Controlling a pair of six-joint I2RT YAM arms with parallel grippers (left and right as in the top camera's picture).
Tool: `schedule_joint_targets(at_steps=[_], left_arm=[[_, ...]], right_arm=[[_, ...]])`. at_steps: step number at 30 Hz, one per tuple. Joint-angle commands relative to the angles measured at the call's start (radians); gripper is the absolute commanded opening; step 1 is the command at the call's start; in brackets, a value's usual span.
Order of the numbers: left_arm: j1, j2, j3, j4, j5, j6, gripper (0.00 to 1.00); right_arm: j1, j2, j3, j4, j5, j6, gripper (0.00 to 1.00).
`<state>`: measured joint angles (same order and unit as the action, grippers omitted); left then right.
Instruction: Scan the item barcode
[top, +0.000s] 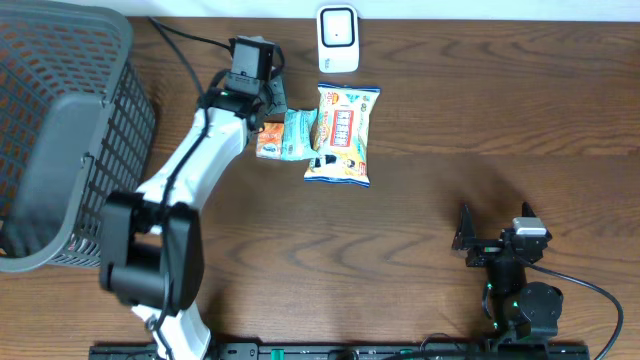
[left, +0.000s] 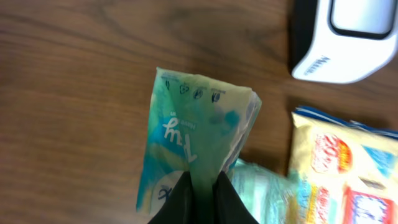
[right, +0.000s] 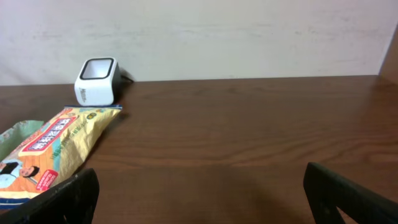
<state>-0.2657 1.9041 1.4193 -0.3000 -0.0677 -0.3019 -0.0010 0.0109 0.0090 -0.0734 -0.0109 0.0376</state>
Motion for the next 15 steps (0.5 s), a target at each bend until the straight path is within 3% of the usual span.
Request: schedule_joint_targets(at_steps=[1, 6, 10, 15], left_arm=[[-0.001, 0.054, -0.006, 0.063, -0.032, 0.01, 0.07], [-0.002, 0.116, -0.006, 0.173, -0.031, 0.011, 0.08], [-0.002, 0.154, -0.006, 0.171, -0.03, -0.079, 0.08], [-0.013, 0.194, -0.006, 0.121, -0.027, -0.082, 0.08]], right_arm=[[-0.005, -0.005, -0.003, -0.002, 0.001, 0.006, 0.99], [-0.005, -0.005, -0.003, -0.002, 0.001, 0.006, 0.99], [-0.005, -0.005, -0.003, -0.001, 0.001, 0.006, 0.99], [-0.005, -0.005, -0.003, -0.002, 0.001, 0.006, 0.99]])
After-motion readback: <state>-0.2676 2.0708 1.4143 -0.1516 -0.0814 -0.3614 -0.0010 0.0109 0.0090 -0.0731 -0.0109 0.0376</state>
